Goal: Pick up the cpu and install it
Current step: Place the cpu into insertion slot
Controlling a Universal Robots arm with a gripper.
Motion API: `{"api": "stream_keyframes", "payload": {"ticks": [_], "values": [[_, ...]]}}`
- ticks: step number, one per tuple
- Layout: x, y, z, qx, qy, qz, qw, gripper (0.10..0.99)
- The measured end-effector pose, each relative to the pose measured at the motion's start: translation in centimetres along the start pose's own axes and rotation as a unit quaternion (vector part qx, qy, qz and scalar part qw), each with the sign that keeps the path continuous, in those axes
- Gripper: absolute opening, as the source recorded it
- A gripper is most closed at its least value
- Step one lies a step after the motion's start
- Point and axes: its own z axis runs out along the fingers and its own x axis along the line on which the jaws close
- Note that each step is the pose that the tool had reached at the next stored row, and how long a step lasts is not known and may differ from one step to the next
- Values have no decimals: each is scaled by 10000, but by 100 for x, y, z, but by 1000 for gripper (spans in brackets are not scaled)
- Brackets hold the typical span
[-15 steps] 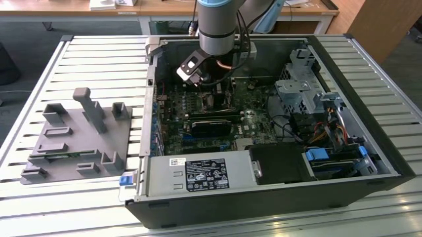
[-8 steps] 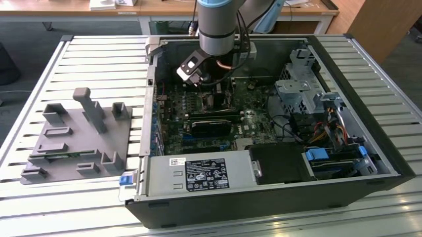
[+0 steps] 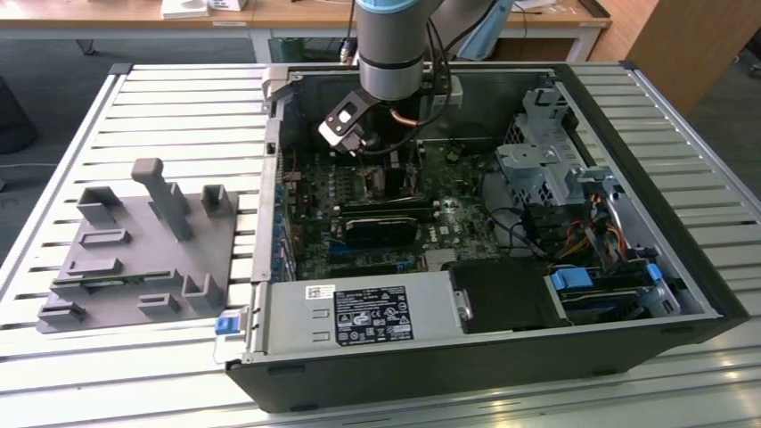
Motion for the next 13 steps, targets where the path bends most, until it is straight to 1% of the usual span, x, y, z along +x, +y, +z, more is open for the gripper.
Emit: {"api": "stream_keyframes", "payload": {"ticks": [3,4,5,13], "values": [[-4,1,-1,0,-1,0,10000,596],[-5,0,-3,1,-3,0,10000,580],[-5,1,-6,1,-1,0,10000,533],[-5,10,-15,1,0,-1,10000,533]]}}
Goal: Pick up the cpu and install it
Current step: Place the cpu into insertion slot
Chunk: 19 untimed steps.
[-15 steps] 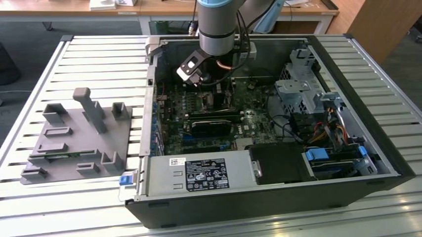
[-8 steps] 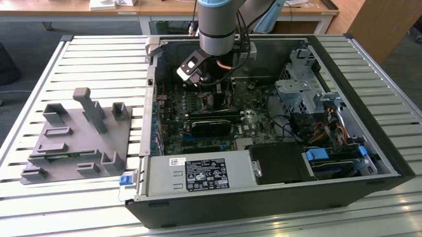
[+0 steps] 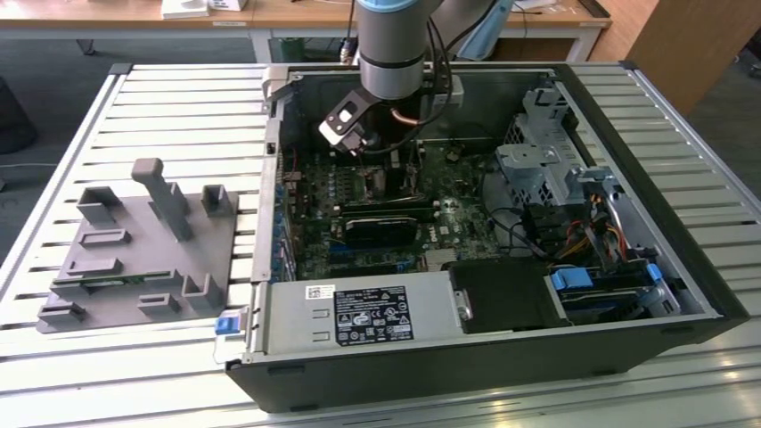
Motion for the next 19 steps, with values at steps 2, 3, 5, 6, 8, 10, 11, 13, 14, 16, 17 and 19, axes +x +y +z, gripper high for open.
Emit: {"api": "stream_keyframes", "payload": {"ticks": [2,3,5,6,8,10,11,13,14,16,17,19], "values": [[0,3,2,0,-1,1,10000,533],[0,3,4,0,1,0,10000,533],[0,2,10,1,-1,-3,10000,533],[-1,1,13,2,-2,-3,10000,533],[-2,1,19,2,-3,-4,10000,533],[-1,1,24,1,-1,-4,10000,533],[0,1,25,1,-1,-4,10000,533],[0,1,26,0,0,-4,10000,533],[0,1,26,0,0,-4,10000,533],[0,1,27,0,0,-4,10000,533],[0,1,27,0,0,-4,10000,533],[4,4,35,-7,12,-4,10000,541]]}}
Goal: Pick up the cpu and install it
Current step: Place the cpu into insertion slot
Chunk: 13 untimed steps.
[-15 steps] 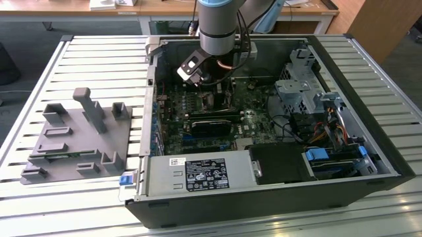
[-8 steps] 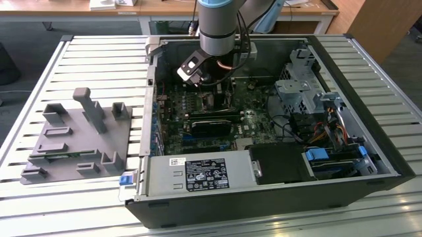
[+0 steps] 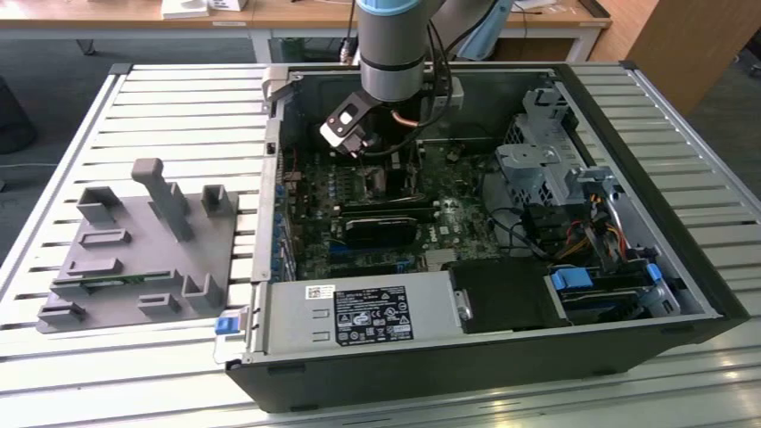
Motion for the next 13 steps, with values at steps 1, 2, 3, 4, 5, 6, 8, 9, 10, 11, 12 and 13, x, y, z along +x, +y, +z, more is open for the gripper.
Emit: {"api": "stream_keyframes", "payload": {"ticks": [1,2,3,4,5,6,8,9,10,11,12,13], "values": [[-1,-1,-2,3,-4,0,10000,541],[-3,-2,-5,6,-8,0,10000,600],[-4,-2,-7,7,-11,0,10000,600],[-4,-2,-7,7,-11,0,10000,600],[-4,-2,-7,7,-11,0,10000,600],[-4,-2,-11,8,-12,0,10000,600],[-4,-2,-20,7,-11,0,10000,600],[-4,-1,-24,7,-11,0,10000,600],[-4,-1,-28,7,-11,0,10000,600],[-4,-1,-34,7,-11,0,10000,600],[-3,0,-36,7,-11,0,10000,600],[-3,0,-35,7,-10,0,10000,600]]}}
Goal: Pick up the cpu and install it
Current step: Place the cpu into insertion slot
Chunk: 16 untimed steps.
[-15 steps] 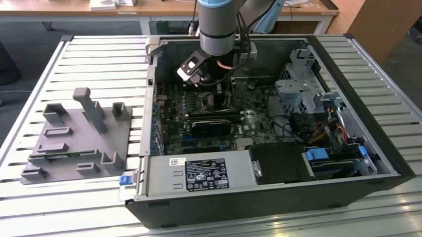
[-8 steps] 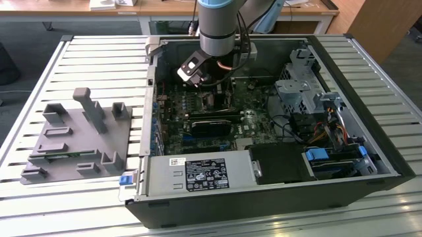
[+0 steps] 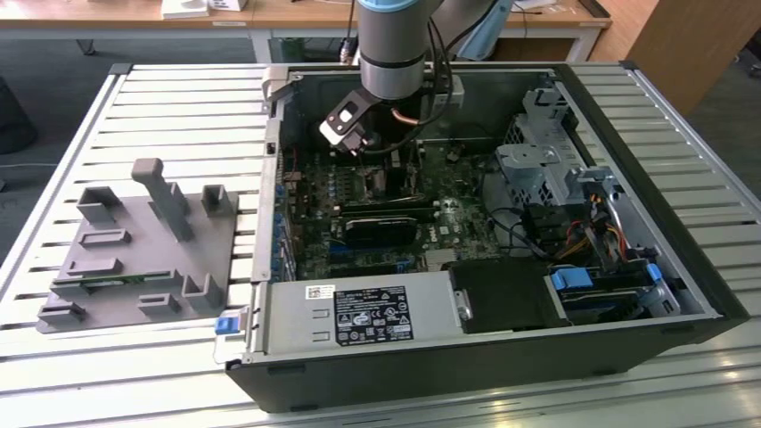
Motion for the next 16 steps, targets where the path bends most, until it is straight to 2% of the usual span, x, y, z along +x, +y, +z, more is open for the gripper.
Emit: {"api": "stream_keyframes", "payload": {"ticks": [8,16], "values": [[-52,2,-1,1,-1,0,10000,600],[-39,16,1,1,12,8,10000,600]]}}
